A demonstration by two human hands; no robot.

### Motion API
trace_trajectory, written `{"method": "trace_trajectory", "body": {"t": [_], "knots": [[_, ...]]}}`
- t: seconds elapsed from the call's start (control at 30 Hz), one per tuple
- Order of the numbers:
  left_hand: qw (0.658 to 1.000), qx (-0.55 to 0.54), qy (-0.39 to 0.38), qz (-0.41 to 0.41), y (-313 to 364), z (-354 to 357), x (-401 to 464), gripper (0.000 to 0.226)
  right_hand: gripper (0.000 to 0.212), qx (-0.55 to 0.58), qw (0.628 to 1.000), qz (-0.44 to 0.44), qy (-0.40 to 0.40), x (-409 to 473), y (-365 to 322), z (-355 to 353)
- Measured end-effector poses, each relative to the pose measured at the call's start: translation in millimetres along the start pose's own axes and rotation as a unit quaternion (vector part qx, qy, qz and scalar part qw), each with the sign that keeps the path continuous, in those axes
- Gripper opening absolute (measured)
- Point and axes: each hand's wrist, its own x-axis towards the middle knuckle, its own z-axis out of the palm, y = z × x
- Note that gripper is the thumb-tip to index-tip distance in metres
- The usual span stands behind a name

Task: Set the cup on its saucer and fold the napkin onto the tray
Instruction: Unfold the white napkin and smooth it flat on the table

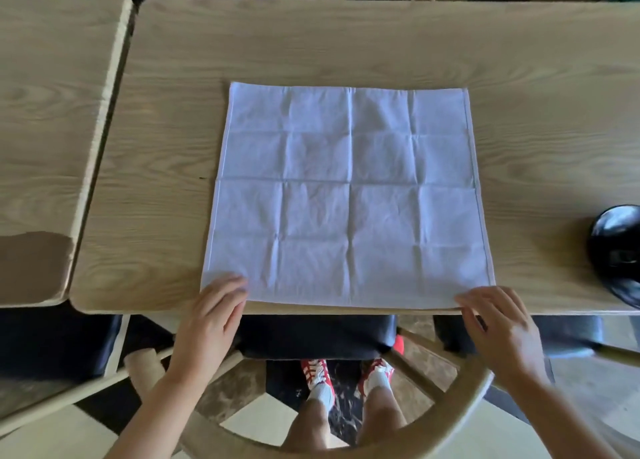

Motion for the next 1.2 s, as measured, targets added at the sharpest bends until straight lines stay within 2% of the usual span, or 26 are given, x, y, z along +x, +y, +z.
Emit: {"method": "trace_trajectory", "body": {"t": [0.13, 0.27, 0.37, 0.47, 0.6, 0.77, 0.9, 1.0, 1.07, 1.13, 1.2], "knots": [[0.999, -0.022, -0.010, -0.031, 8.1, -4.3, -3.8, 0.036, 0.031, 0.002, 0.999, 0.039, 0.012, 5.3, -15.3, -8.0], [0.998, -0.006, -0.014, -0.056, 44.0, 6.1, 39.3, 0.054, 0.046, -0.014, 0.997, 0.070, 0.035, 38.2, -61.9, -7.0], [0.994, 0.071, -0.070, -0.039, 79.7, 36.3, 86.6, 0.053, 0.054, -0.023, 0.996, 0.078, -0.047, 68.5, -109.2, 24.3], [0.982, 0.138, -0.128, -0.003, 88.2, 67.1, 111.3, 0.054, 0.055, -0.033, 0.989, 0.069, -0.130, 84.2, -130.3, 56.5], [0.976, 0.159, -0.147, -0.030, 51.1, 64.2, 111.7, 0.059, 0.059, -0.058, 0.983, 0.067, -0.160, 81.8, -97.4, 55.4], [0.969, 0.166, -0.115, -0.140, -12.2, 31.5, 92.4, 0.067, 0.065, -0.091, 0.972, 0.148, -0.160, 68.3, -32.6, 25.8], [0.966, 0.158, -0.120, -0.167, -10.7, 23.1, 90.4, 0.070, 0.064, -0.093, 0.970, 0.146, -0.168, 67.6, -31.3, 23.5], [0.970, 0.118, -0.061, -0.204, 6.2, 14.0, 110.6, 0.071, 0.062, -0.095, 0.970, 0.153, -0.162, 68.3, -33.1, 23.7], [0.984, 0.103, -0.019, -0.146, 28.4, 10.3, 138.7, 0.069, 0.062, -0.095, 0.971, 0.153, -0.159, 68.8, -32.9, 24.2], [0.994, 0.104, -0.025, -0.027, 58.1, 21.6, 162.6, 0.068, 0.062, -0.097, 0.972, 0.148, -0.157, 68.5, -33.1, 25.5], [0.986, 0.103, -0.057, 0.114, 89.4, 45.5, 170.7, 0.070, 0.062, -0.096, 0.973, 0.149, -0.152, 68.7, -33.6, 26.0]]}}
